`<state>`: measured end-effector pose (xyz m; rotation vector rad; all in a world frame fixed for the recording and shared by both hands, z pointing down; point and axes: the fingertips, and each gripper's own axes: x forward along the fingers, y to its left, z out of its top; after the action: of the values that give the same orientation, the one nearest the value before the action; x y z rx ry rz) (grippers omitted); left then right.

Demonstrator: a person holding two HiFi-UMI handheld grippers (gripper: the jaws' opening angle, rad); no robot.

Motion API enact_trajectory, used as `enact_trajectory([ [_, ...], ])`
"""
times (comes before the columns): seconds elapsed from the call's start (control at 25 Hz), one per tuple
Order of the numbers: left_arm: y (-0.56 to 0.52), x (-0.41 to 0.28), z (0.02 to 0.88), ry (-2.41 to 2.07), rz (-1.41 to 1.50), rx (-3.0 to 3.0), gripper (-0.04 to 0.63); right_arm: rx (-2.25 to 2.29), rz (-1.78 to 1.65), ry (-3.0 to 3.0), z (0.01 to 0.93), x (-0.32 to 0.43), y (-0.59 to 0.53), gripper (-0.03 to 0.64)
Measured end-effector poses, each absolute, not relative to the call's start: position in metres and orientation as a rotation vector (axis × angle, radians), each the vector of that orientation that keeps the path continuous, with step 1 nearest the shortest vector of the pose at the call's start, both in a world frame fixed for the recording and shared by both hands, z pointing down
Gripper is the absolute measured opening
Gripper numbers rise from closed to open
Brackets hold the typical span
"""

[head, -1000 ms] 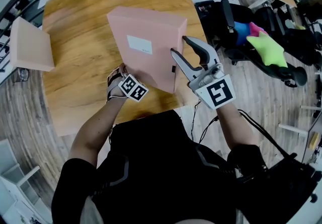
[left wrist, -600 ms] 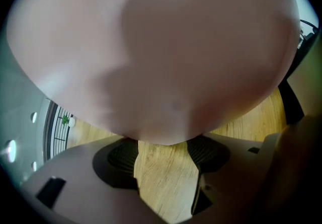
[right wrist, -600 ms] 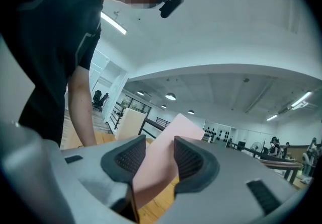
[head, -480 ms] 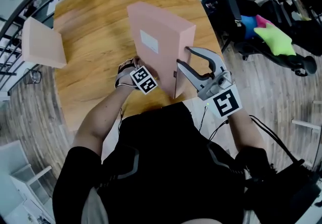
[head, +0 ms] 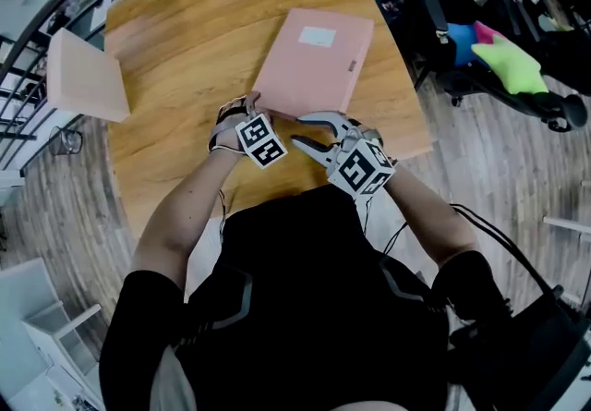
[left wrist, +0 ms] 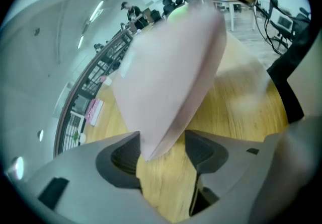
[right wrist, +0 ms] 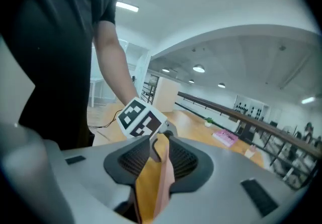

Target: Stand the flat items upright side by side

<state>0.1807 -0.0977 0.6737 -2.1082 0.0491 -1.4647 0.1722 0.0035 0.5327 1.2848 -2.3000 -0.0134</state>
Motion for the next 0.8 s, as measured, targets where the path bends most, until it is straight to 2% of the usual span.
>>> enact_trajectory([
  [0.04,-0.094,0.184,0.670,0.019,-1.435,-2.094,0.265,1.284,0.040,-2.315,0.541,0.173,-0.001,0.133],
  [0.24,-0.092,0.188,0.655,0.044,-1.457,-2.222,0.264,1.492,0.313,-2.312,0.561,0.216,-0.007,0.142],
  [0.56,-0.113,0.191,0.633,0.045,-1.680,-2.620,0.296,2.051,0.975,-2.209,0.579,0.409,-0.028,0.250],
  [0.8,-0.127,0.203,0.642,0.108,-1.788,-2.653,0.319,2.048,1.267,-2.116,0.612,0.512,-0.069,0.363],
])
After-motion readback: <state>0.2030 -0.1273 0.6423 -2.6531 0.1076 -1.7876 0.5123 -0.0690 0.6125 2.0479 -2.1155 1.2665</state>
